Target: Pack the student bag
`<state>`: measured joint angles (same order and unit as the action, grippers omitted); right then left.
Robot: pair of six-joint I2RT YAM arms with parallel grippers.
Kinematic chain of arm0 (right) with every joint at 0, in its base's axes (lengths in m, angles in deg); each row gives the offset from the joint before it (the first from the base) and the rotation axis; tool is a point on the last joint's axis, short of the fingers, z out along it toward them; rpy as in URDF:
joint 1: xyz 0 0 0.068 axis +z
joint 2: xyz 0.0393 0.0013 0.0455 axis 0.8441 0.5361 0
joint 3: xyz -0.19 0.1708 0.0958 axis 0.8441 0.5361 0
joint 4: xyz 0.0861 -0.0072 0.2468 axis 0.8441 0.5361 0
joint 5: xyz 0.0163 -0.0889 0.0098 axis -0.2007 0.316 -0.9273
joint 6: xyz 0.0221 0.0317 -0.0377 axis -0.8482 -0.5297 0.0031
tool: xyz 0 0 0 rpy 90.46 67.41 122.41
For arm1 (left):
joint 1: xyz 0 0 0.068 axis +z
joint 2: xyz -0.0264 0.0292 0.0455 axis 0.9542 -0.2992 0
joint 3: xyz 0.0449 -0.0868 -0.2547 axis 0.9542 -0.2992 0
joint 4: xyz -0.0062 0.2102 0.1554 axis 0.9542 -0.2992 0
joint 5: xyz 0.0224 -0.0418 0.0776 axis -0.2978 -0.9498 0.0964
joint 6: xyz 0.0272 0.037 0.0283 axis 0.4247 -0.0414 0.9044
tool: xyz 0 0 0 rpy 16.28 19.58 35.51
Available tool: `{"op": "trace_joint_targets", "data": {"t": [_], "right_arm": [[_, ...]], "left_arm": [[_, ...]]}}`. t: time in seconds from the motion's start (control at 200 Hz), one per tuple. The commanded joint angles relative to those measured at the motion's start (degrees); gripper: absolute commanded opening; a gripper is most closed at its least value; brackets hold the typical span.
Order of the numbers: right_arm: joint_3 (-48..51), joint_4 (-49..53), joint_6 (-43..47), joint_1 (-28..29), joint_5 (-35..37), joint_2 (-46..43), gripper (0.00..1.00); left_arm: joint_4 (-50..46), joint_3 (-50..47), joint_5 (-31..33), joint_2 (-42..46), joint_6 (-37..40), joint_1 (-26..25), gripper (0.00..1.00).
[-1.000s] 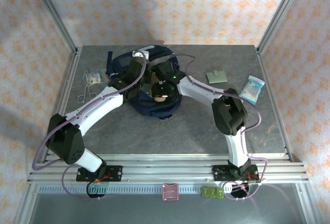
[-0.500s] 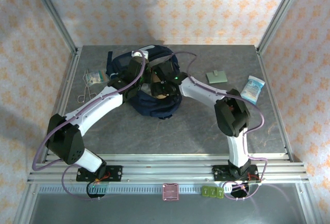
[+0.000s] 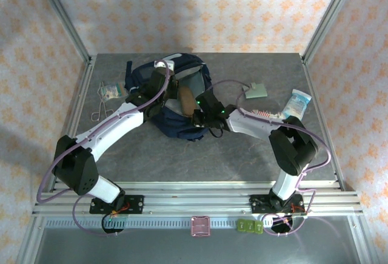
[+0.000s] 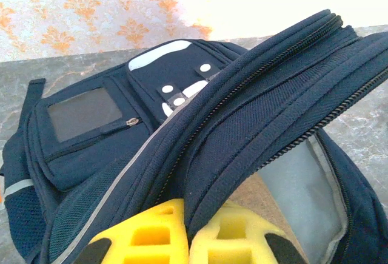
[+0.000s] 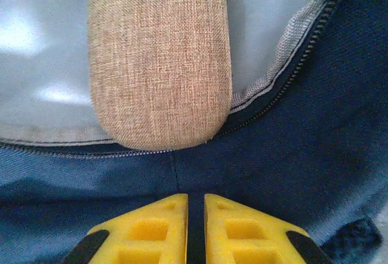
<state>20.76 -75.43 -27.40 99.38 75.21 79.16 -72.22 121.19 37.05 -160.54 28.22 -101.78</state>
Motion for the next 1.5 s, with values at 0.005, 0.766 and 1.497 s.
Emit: {"op": "trace_joint_targets", "data": {"t": [0.005, 0.766, 1.497], "right_arm": [[0.54, -9.78, -4.77, -0.73, -1.04, 2.67, 0.14], [1.09, -25.20, -12.89, -6.82, 0.62, 5.47, 0.26], [-18.94, -35.88, -15.52, -8.11, -7.85, 24.44, 0.25]], "left_arm": [[7.26, 1.03, -0.84, 4.69, -2.39, -0.08, 0.00], [8.25, -3.28, -4.26, 5.27, -5.87, -1.35, 0.00], [8.31, -3.10, -5.86, 5.31, -8.12, -3.72, 0.00]]}}
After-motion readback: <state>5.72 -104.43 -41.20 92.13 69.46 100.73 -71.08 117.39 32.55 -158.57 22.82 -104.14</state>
